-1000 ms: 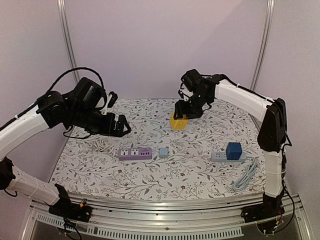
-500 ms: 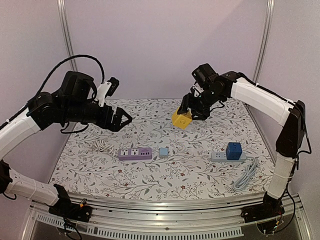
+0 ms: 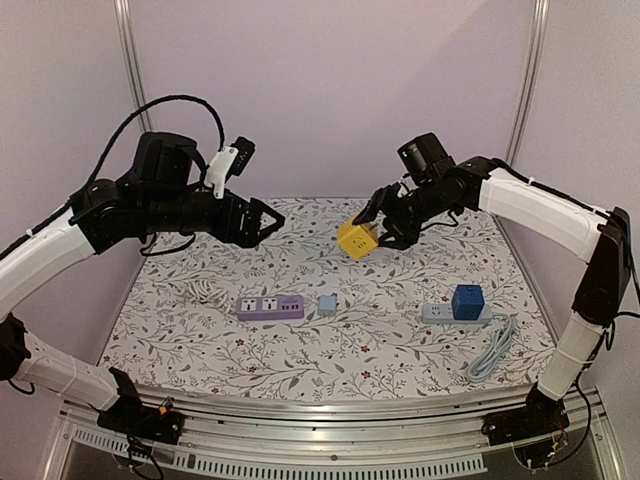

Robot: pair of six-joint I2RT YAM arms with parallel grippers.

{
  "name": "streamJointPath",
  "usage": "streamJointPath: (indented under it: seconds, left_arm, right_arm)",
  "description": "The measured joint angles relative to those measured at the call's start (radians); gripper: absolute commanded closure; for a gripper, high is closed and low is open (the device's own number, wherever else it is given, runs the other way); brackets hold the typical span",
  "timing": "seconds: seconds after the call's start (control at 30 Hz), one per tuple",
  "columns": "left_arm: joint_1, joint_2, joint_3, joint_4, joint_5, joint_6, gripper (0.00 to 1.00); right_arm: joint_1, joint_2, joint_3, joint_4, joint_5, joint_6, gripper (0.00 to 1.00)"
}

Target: Insert the plug

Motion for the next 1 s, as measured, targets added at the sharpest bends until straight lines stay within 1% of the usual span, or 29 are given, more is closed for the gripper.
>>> streamJointPath:
  seconds: [0.2, 0.37, 0.47, 0.6, 0.87, 1.0]
  left_arm:
    - [0.007, -0.036, -0.038, 0.106, 0.097, 0.035, 0.0]
    - [0.054, -0.129, -0.126, 0.214, 0.227, 0.046, 0.01]
    - [0.09, -0.152, -0.132, 0.26, 0.312, 0.024, 0.01]
    - [0.099, -0.171, -0.15, 0.317, 0.389, 0.003, 0.0]
    - [0.1, -0.184, -0.183, 0.369, 0.442, 0.043, 0.0]
    - [0.101, -0.146, -0.167, 0.394, 0.449, 0.067, 0.0]
  right_arm:
    - [-0.004, -0.022, -0.093, 0.122, -0.047, 0.121, 0.74]
    - [-0.003, -0.072, -0.215, 0.249, -0.055, 0.263, 0.74]
    - [0.003, -0.085, -0.226, 0.293, -0.045, 0.314, 0.74]
    - [0.012, -0.103, -0.227, 0.343, -0.034, 0.353, 0.74]
    - [0.03, -0.149, -0.268, 0.518, -0.025, 0.453, 0.75]
    - [0.031, -0.15, -0.272, 0.618, -0.038, 0.496, 0.75]
